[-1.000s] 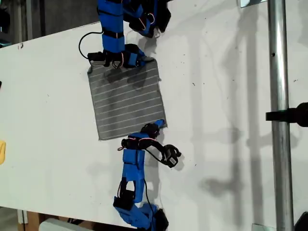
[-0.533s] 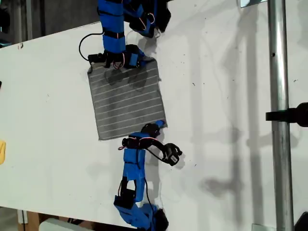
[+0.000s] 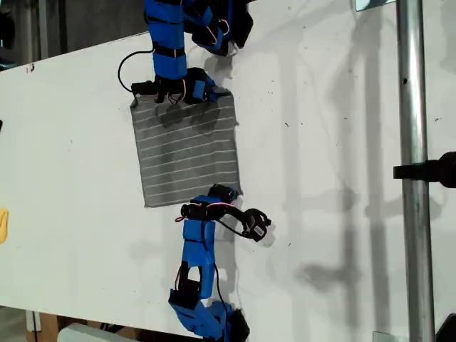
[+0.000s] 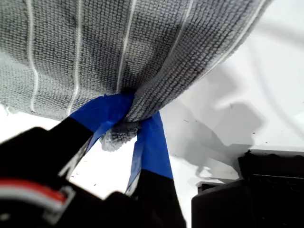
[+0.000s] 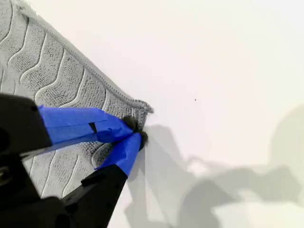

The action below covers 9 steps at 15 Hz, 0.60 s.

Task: Grasp corners of a towel and fold twice.

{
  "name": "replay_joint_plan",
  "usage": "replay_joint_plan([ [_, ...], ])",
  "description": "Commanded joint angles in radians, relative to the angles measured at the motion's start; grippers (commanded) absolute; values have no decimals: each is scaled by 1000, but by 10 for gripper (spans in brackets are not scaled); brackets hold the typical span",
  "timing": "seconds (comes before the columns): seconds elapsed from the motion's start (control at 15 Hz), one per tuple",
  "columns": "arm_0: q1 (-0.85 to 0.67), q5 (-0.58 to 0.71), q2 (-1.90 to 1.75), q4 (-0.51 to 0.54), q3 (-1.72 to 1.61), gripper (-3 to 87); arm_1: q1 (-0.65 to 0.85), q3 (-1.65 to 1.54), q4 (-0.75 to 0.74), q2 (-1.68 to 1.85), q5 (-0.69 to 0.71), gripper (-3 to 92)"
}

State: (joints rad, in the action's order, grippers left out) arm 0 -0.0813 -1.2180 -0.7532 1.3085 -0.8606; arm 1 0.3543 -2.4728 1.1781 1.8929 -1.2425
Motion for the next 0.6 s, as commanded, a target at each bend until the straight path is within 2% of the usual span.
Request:
replay_joint_plan([
  [0.0,11,-14,-11,31,37,-26,-8,54,-9,3,-5,-2],
  [0.13,11,-32,-21,64,37,-26,-6,55,-9,3,-2,-2],
  [0.33,12,-52,-123,186,34,-24,-3,55,-12,3,3,-2],
  [0.47,8,-103,-219,305,34,157,-3,54,-14,3,5,-2],
  [0.53,5,-117,-272,337,26,193,-3,52,-20,0,5,-2],
])
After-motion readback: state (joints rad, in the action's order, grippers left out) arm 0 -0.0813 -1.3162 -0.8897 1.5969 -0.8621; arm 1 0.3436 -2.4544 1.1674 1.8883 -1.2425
